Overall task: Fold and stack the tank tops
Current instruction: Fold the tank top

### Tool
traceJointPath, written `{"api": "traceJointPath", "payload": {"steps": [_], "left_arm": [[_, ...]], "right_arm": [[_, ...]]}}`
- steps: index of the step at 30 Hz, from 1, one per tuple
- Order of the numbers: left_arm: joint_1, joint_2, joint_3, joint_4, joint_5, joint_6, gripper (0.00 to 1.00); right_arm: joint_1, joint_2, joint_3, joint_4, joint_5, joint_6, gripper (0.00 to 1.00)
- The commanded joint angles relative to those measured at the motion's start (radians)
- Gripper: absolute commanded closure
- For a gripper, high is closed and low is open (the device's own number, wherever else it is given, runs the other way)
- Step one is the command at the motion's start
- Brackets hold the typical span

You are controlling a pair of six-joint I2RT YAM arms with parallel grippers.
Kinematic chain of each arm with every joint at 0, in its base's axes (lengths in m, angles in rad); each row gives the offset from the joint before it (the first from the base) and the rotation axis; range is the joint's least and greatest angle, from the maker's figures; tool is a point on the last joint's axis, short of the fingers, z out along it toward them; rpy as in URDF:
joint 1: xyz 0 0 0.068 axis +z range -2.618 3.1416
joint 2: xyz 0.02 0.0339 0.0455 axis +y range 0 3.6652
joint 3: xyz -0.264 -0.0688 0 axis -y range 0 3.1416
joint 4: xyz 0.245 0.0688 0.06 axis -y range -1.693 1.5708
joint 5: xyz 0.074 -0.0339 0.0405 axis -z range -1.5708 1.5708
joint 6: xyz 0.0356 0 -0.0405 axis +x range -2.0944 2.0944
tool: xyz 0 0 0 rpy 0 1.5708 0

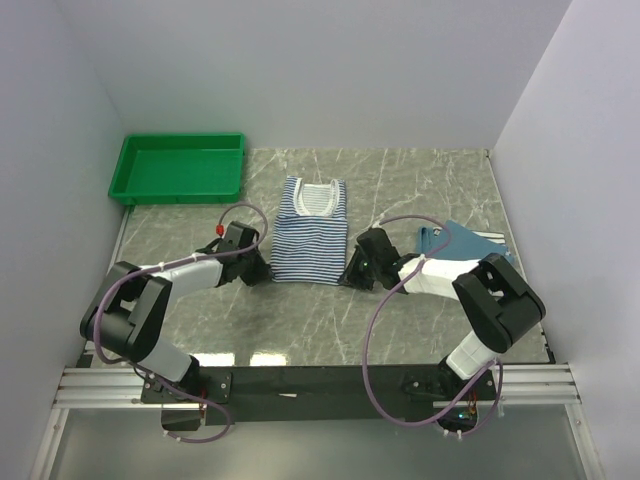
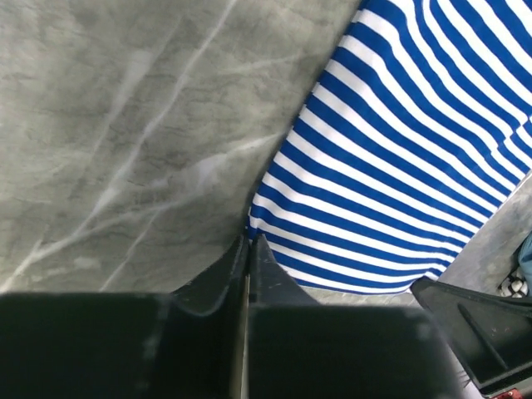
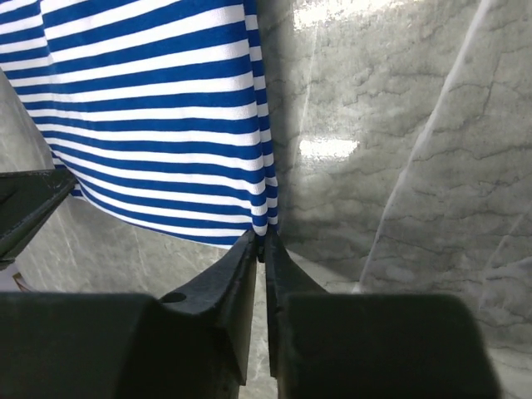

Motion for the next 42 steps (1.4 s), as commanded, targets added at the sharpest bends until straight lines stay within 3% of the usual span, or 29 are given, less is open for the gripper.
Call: {"api": "traceJointPath", "payload": {"steps": [1, 4, 9, 14, 20, 23, 27, 33, 37, 38, 42], "left_arm": [[-0.022, 0.019, -0.017, -0.02, -0.015, 0.019, 1.0], [-0.036, 0.002, -0.017, -0.037, -0.017, 0.02, 0.99], [-0.088, -0.11, -0.074, -0.095, -0.043, -0.01, 0.99], [-0.172, -0.306, -0.169, -0.184, -0.047, -0.068, 0.99], [-0.433, -0.602, -0.139, -0.474, -0.112, -0.24, 0.99], [-0.459, -0.703, -0.074, -0.608, -0.139, -0.266, 0.99], [-0.461, -0.735, 0.021, -0.677, -0.173, -0.253, 1.0], [-0.434, -0.609, 0.202, -0.675, -0.225, -0.173, 1.0], [-0.288, -0.509, 0.286, -0.58, -0.132, -0.064, 0.99], [-0.219, -0.491, 0.299, -0.561, -0.1, -0.025, 0.99], [-0.141, -0.388, 0.409, -0.533, -0.029, 0.039, 0.99]], "right_arm": [[0.006, -0.005, -0.005, 0.015, 0.012, -0.016, 0.91], [0.013, -0.029, -0.008, -0.008, 0.013, -0.029, 1.0], [0.059, -0.133, -0.049, -0.066, 0.023, -0.048, 1.0], [0.197, -0.265, -0.155, -0.123, 0.018, -0.011, 1.0], [0.391, -0.528, -0.169, -0.317, 0.098, 0.089, 1.0], [0.437, -0.646, -0.113, -0.429, 0.148, 0.106, 1.0], [0.431, -0.7, -0.008, -0.55, 0.196, 0.08, 1.0], [0.36, -0.634, 0.139, -0.584, 0.159, 0.001, 1.0], [0.16, -0.606, 0.148, -0.529, 0.015, -0.071, 1.0], [0.142, -0.591, 0.155, -0.505, -0.009, -0.08, 1.0], [0.107, -0.542, 0.184, -0.485, -0.086, -0.101, 1.0]]}}
